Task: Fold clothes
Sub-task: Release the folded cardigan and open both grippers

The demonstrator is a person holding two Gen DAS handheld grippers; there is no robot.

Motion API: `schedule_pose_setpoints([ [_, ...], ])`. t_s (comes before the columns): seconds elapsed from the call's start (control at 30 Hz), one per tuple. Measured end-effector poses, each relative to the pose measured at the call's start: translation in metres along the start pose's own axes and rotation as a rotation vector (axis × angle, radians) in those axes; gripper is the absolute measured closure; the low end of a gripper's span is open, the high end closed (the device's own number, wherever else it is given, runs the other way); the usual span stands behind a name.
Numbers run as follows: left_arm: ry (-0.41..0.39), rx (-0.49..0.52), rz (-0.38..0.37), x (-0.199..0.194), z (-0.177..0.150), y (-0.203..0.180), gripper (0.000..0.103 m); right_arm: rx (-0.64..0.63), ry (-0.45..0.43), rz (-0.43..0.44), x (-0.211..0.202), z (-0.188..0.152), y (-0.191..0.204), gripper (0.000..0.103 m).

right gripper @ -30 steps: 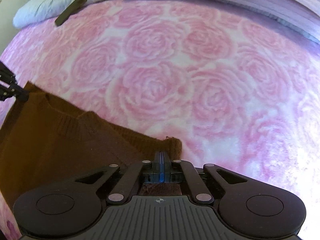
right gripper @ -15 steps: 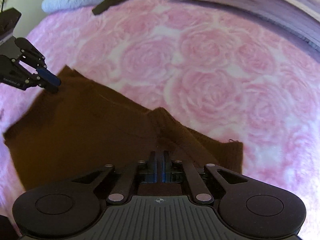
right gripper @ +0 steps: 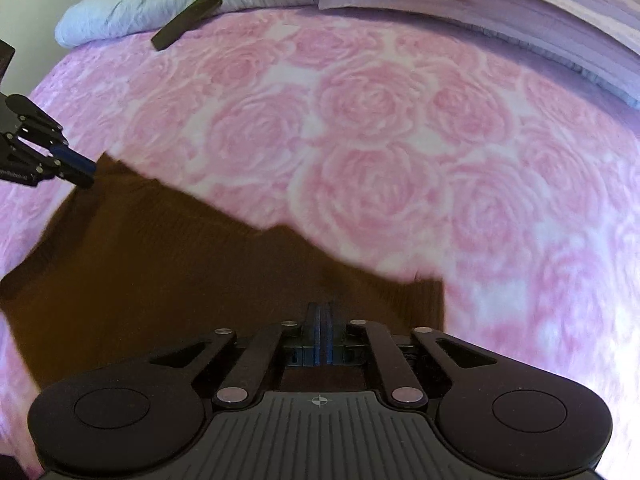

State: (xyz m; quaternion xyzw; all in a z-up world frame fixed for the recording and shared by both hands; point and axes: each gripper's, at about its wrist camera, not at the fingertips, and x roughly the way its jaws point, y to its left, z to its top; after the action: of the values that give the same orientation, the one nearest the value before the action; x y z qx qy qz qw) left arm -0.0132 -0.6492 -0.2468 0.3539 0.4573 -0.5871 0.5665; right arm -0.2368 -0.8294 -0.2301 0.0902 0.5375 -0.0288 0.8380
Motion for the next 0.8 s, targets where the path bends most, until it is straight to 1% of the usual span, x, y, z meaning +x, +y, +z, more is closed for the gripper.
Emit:
schedule_pose_setpoints([
  [0.03,0.019,-0.005,0.001,0.0,-0.007,-0.002,0.094,0.006,0.006,0.0,0.0,-0.007,0.002,0.039],
  [0.07,0.042,-0.008,0.004,0.002,-0.015,-0.004,0.094,0.013,0.011,0.0,0.001,-0.015,0.004,0.036],
  [0.17,0.11,-0.02,0.027,0.011,-0.034,-0.009,0.094,0.02,0.066,0.013,0.01,-0.034,0.01,0.036],
  [0.2,0.12,-0.021,0.036,0.012,-0.039,-0.01,0.094,0.013,0.067,0.005,0.009,-0.038,0.012,0.036],
  [0.27,0.105,-0.026,0.046,0.004,-0.047,-0.011,0.093,-0.005,0.055,-0.016,0.004,-0.042,0.018,0.036],
  [0.37,0.09,-0.038,0.062,-0.016,-0.062,-0.008,0.092,0.003,0.023,-0.028,-0.011,-0.048,0.026,0.036],
  [0.47,0.104,-0.003,0.074,-0.036,-0.082,-0.007,0.092,0.025,0.001,-0.012,-0.025,-0.055,0.043,0.036],
  [0.57,0.126,0.037,0.054,-0.047,-0.105,-0.008,0.091,0.047,-0.003,0.009,-0.035,-0.062,0.074,0.036],
  [0.67,0.133,0.084,0.019,-0.051,-0.126,-0.005,0.091,0.09,0.004,0.027,-0.035,-0.069,0.115,0.036],
  [0.73,0.123,0.13,-0.012,-0.049,-0.137,-0.001,0.091,0.111,0.012,0.019,-0.032,-0.073,0.144,0.036],
  [0.8,0.099,0.199,-0.051,-0.047,-0.144,0.005,0.091,0.15,0.007,-0.013,-0.031,-0.075,0.174,0.036],
])
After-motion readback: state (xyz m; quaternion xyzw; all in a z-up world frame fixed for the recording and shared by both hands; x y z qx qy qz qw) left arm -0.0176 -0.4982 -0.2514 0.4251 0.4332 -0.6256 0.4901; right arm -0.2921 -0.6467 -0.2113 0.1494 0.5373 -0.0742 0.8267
